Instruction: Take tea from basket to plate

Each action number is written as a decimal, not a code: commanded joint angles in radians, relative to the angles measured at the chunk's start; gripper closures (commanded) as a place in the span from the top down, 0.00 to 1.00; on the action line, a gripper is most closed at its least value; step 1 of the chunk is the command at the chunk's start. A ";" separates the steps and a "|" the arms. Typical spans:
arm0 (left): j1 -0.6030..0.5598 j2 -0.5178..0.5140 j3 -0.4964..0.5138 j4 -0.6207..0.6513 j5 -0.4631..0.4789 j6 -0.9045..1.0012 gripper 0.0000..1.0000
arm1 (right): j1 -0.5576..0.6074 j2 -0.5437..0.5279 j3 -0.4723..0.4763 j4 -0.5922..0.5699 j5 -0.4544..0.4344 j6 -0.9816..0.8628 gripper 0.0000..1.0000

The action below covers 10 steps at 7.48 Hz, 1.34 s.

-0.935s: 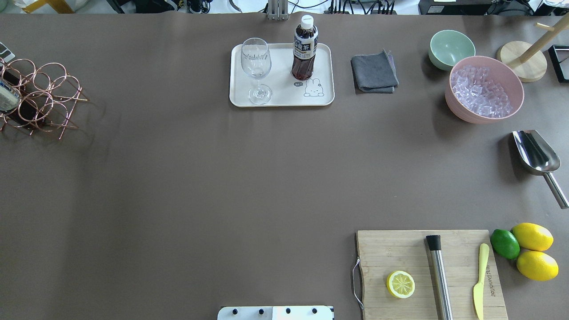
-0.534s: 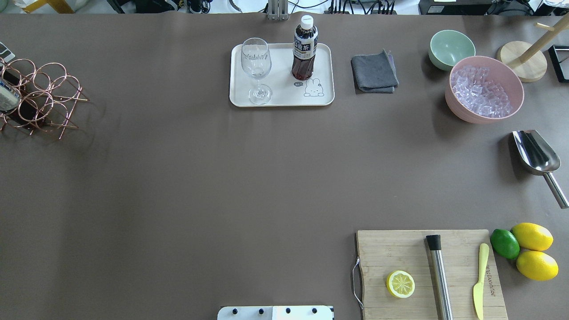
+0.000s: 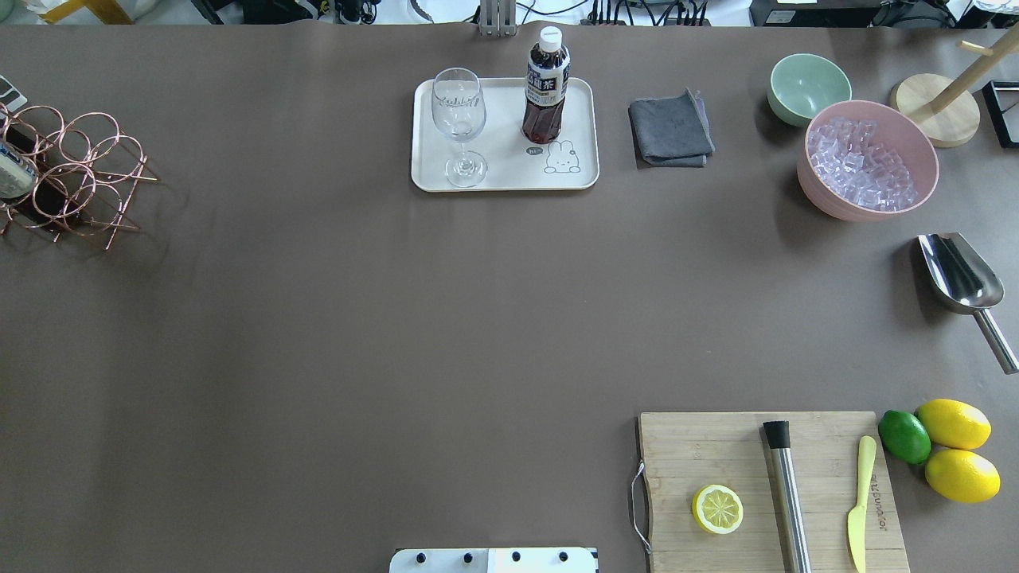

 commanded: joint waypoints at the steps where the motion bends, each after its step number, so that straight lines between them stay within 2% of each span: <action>1: -0.001 -0.001 0.002 -0.007 -0.001 -0.006 0.98 | 0.000 0.003 -0.005 0.001 -0.001 0.002 1.00; 10: 0.001 -0.001 -0.001 -0.007 -0.001 -0.004 0.98 | 0.002 0.005 0.004 0.035 0.003 0.002 1.00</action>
